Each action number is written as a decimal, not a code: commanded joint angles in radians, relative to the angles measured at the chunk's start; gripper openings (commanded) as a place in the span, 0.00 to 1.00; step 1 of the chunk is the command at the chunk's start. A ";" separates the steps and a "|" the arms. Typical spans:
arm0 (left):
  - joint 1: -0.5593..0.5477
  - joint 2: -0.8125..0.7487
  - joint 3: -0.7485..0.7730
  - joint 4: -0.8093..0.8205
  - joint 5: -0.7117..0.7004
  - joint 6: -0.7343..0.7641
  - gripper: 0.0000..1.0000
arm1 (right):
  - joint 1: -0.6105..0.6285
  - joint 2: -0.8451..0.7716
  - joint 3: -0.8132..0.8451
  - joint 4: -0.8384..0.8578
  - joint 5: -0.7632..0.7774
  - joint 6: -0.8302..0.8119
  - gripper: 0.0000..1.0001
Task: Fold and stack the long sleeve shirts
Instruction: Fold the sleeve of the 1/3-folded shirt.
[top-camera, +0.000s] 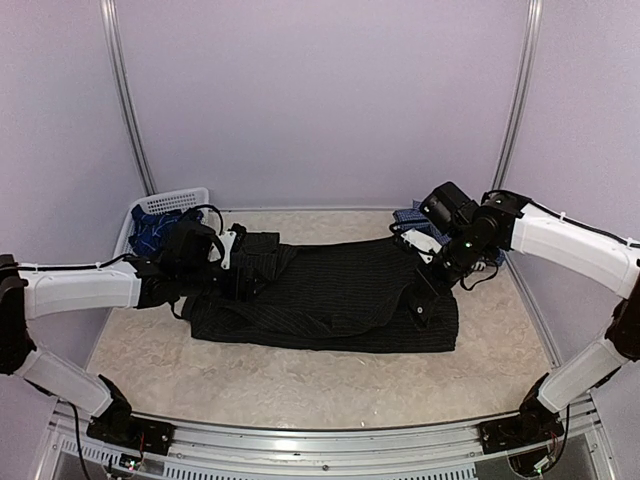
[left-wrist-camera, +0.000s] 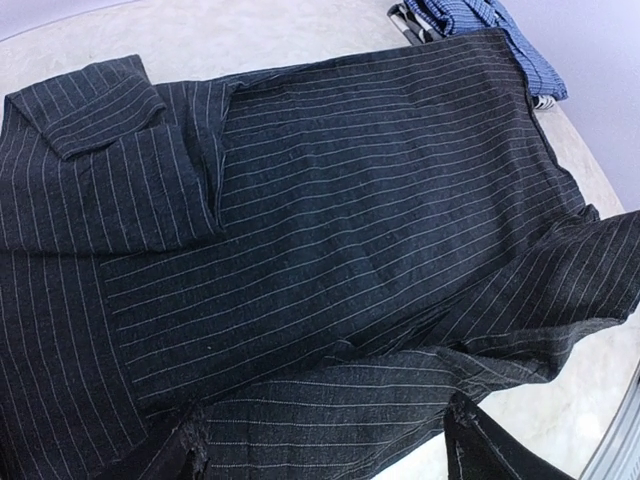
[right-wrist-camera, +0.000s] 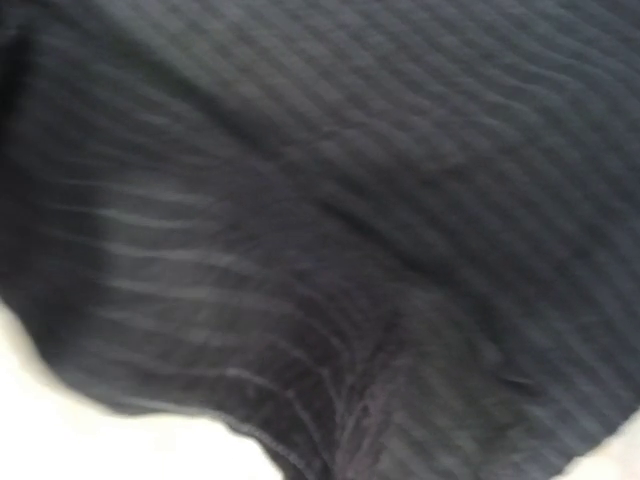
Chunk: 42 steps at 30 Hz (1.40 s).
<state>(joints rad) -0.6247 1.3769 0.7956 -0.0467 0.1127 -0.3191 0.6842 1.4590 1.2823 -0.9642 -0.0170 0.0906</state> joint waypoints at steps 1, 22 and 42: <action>-0.027 -0.030 -0.031 0.008 -0.110 -0.017 0.76 | -0.016 -0.016 0.053 -0.025 -0.205 0.044 0.00; -0.027 -0.004 -0.023 0.032 -0.166 0.010 0.77 | -0.236 -0.042 0.078 -0.133 -0.861 0.146 0.00; -0.015 0.019 -0.024 0.032 -0.215 0.021 0.77 | -0.278 -0.174 -0.026 0.011 -1.187 0.308 0.00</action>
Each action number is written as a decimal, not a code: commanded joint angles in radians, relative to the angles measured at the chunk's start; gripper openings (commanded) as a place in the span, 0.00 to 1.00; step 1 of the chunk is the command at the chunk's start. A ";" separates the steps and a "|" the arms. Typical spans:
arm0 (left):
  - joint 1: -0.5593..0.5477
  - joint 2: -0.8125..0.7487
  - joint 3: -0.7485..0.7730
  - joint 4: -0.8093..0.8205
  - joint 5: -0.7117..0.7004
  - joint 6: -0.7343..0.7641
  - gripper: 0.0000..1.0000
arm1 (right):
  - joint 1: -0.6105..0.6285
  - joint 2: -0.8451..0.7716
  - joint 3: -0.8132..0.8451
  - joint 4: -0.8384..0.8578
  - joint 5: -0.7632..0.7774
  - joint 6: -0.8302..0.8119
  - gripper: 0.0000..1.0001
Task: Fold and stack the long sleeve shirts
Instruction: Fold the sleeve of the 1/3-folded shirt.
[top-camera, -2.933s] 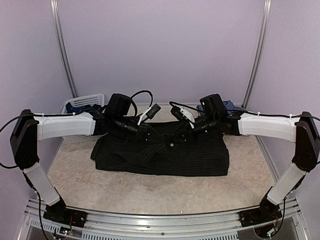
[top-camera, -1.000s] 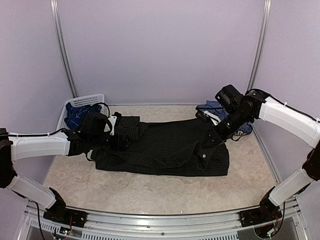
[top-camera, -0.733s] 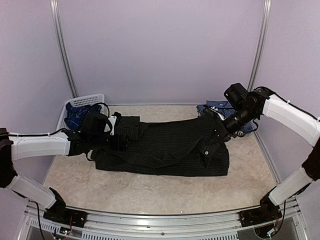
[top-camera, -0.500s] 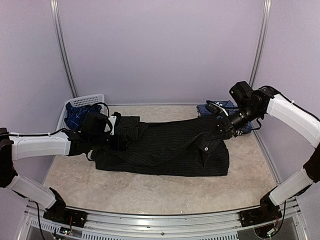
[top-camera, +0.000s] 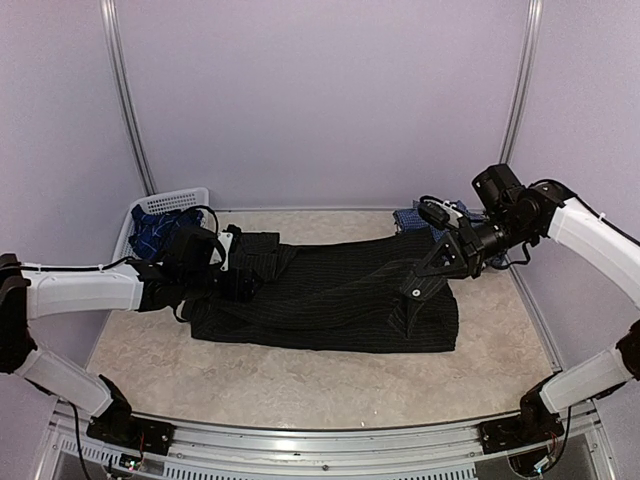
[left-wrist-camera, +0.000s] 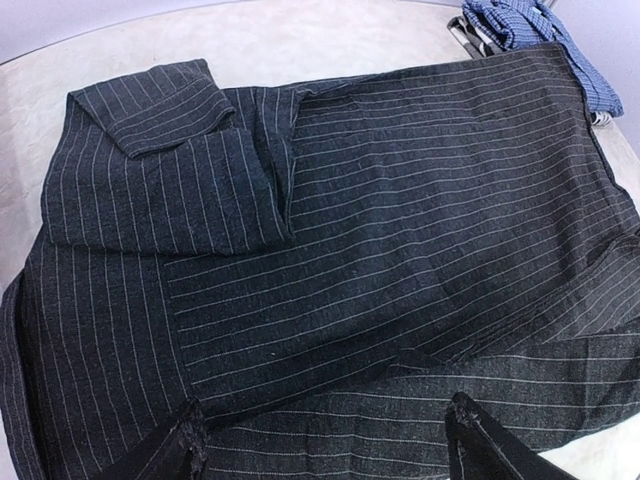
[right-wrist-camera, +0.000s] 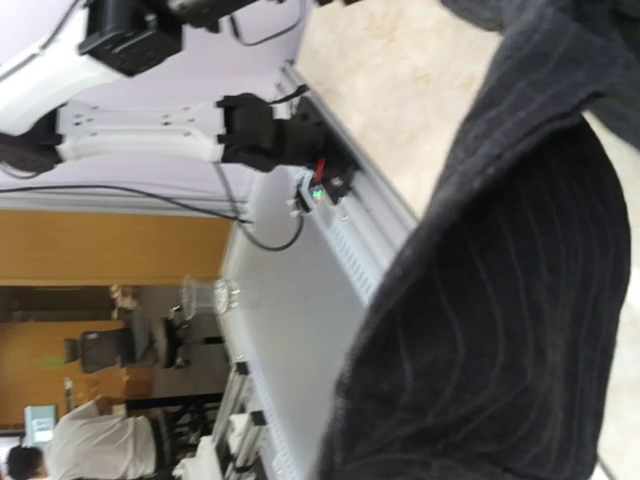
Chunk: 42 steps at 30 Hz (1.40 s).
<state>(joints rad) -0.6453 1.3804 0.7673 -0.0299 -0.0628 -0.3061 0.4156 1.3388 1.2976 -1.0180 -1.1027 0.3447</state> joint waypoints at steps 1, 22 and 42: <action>0.005 0.019 0.005 0.014 -0.044 0.007 0.77 | -0.009 -0.062 -0.050 0.080 -0.098 0.066 0.00; -0.088 -0.039 -0.096 0.174 0.177 0.136 0.78 | -0.011 -0.120 -0.405 1.079 -0.136 0.751 0.00; -0.121 0.012 -0.143 0.352 0.202 0.245 0.78 | -0.097 0.200 -0.329 0.540 0.029 0.193 0.00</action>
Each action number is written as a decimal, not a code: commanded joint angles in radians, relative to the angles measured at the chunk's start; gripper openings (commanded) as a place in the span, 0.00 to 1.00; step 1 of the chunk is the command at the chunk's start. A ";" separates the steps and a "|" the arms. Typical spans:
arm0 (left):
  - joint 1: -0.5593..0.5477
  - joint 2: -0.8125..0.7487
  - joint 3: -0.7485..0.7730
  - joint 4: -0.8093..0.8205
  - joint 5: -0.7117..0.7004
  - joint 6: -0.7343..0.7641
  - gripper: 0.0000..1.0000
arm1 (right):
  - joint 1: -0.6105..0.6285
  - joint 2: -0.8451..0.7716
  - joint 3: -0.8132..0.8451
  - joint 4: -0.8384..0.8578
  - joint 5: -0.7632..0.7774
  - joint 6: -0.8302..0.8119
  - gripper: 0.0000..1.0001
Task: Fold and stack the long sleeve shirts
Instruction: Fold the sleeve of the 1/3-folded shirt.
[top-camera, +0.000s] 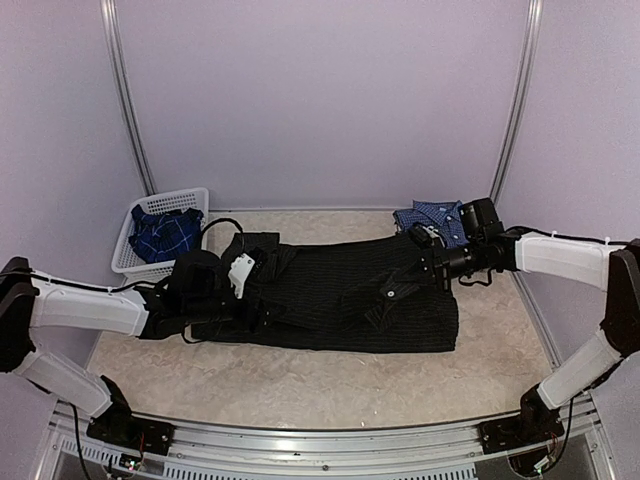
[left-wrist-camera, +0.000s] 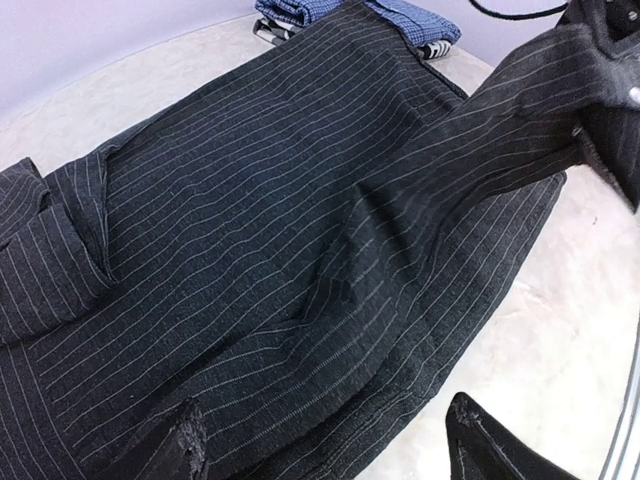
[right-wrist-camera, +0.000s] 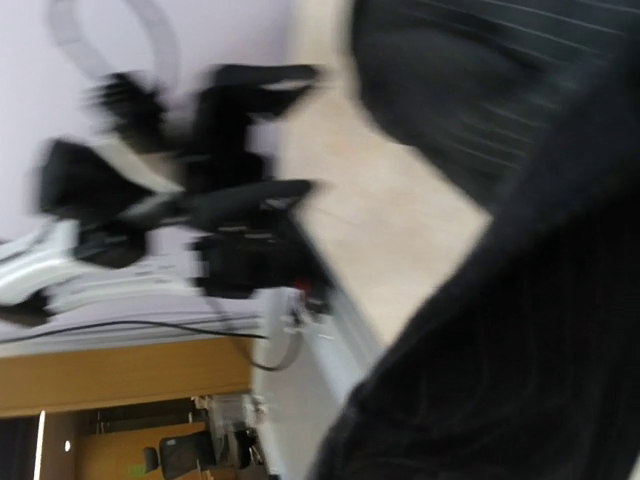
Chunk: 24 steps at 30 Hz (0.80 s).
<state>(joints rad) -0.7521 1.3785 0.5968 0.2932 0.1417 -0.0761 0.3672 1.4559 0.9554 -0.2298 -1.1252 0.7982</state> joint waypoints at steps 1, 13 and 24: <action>-0.016 0.017 0.027 0.028 -0.004 0.015 0.78 | -0.061 0.106 0.015 -0.274 0.057 -0.296 0.00; -0.036 0.060 0.058 0.012 -0.022 0.032 0.78 | -0.244 0.229 0.097 -0.492 0.295 -0.546 0.36; -0.039 0.082 0.069 0.019 -0.039 0.021 0.78 | -0.254 0.096 -0.051 -0.331 0.408 -0.437 0.51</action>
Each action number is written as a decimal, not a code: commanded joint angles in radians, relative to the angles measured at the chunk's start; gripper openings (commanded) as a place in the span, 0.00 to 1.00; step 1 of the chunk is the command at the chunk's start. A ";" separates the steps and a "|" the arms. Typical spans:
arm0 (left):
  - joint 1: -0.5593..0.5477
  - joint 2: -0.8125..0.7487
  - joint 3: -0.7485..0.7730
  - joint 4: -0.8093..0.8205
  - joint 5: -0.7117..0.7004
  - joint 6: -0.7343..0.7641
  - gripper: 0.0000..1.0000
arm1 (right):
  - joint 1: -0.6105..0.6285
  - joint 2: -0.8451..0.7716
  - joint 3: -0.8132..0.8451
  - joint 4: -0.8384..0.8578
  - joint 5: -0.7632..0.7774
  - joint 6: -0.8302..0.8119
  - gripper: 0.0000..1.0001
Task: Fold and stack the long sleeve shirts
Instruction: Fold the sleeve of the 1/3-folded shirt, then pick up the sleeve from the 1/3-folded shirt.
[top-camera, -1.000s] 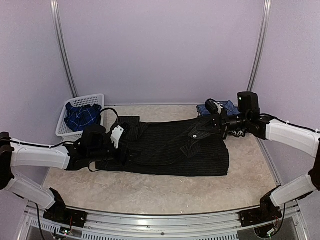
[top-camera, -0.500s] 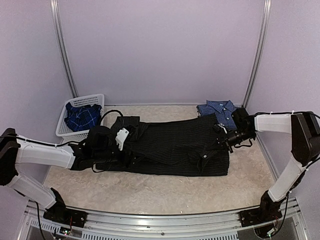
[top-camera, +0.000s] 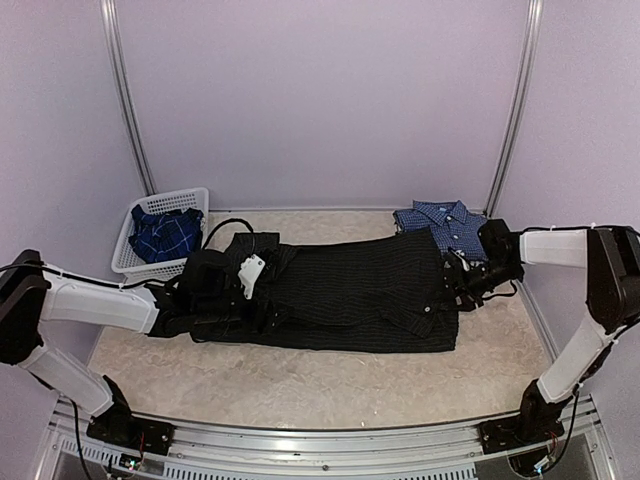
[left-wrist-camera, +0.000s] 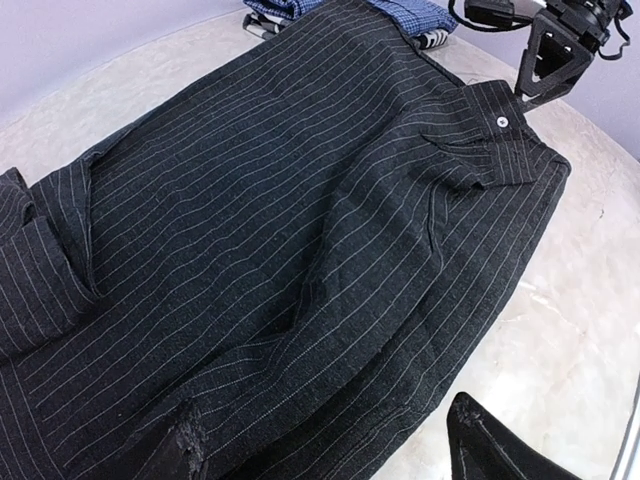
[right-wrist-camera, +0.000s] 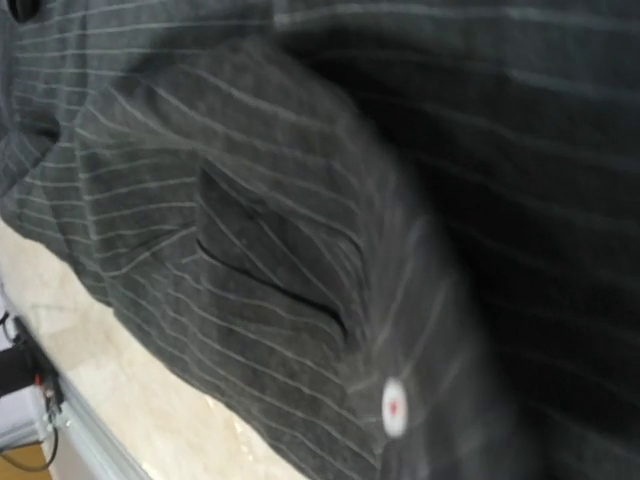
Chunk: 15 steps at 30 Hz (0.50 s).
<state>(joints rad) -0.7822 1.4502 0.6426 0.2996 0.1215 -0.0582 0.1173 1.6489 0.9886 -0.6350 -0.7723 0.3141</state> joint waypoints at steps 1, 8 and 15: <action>-0.010 0.011 0.023 0.013 -0.022 0.003 0.78 | -0.002 -0.121 -0.115 0.103 0.055 0.066 0.51; -0.011 0.012 0.039 -0.007 -0.032 0.003 0.78 | 0.057 -0.232 -0.258 0.235 0.129 0.170 0.46; -0.011 0.008 0.050 -0.028 -0.060 -0.012 0.79 | 0.093 -0.243 -0.314 0.339 0.192 0.215 0.44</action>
<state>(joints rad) -0.7868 1.4544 0.6643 0.2935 0.0929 -0.0597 0.1955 1.4174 0.7071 -0.3977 -0.6300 0.4831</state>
